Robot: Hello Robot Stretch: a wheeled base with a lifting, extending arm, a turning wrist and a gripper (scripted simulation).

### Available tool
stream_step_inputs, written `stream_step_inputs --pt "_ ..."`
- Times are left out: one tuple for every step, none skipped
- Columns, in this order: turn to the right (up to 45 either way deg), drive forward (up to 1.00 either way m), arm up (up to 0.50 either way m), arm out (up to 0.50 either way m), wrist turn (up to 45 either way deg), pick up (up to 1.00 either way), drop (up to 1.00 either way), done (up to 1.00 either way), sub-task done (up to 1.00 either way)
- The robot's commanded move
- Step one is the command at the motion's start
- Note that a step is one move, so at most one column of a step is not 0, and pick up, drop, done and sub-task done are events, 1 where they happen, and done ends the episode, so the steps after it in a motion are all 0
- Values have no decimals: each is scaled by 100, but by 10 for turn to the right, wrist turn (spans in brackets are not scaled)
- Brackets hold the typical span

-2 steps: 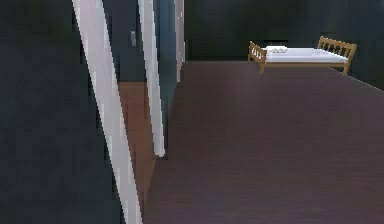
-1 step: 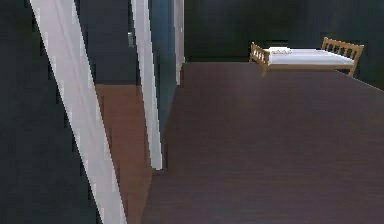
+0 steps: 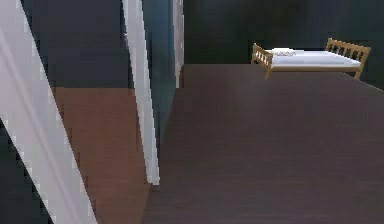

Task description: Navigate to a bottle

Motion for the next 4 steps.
stream_step_inputs --pt "450 0 0 0 0 0 0 0 0" --pt "450 0 0 0 0 0 0 0 0" --pt "0 10 0 0 0 0 0 0 0" --pt "-450 0 0 0 0 0 0 0 0"
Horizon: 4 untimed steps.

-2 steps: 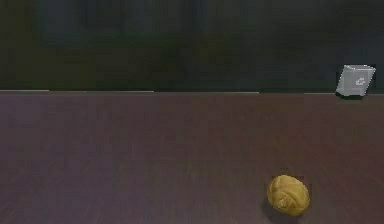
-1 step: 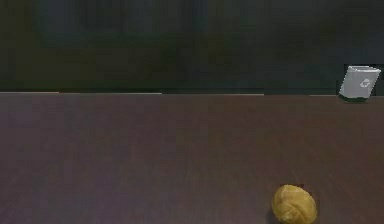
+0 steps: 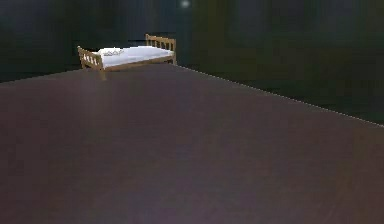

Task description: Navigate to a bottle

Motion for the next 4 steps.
stream_step_inputs --pt "-420 0 0 0 0 0 0 0 0" --pt "0 100 0 0 0 0 0 0 0" --pt "0 100 0 0 0 0 0 0 0" --pt "-30 0 0 0 0 0 0 0 0"
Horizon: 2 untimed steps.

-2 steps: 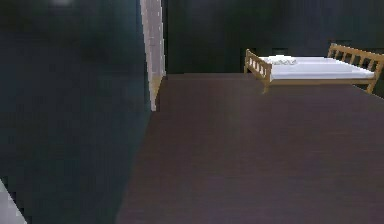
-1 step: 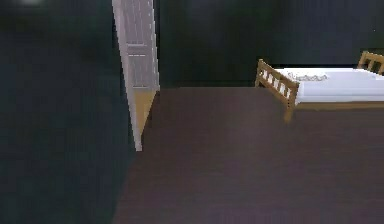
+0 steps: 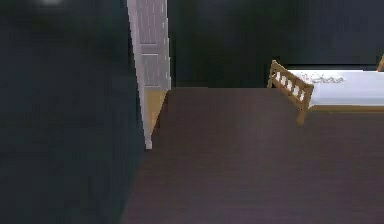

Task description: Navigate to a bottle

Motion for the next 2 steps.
stream_step_inputs --pt "0 100 0 0 0 0 0 0 0" --pt "0 100 0 0 0 0 0 0 0"
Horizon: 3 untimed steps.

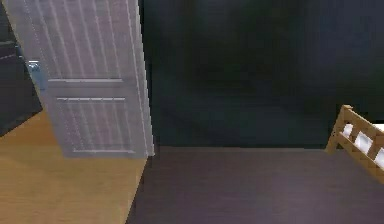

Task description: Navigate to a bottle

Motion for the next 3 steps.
stream_step_inputs --pt "0 15 0 0 0 0 0 0 0" --pt "-450 0 0 0 0 0 0 0 0" --pt "-90 0 0 0 0 0 0 0 0"
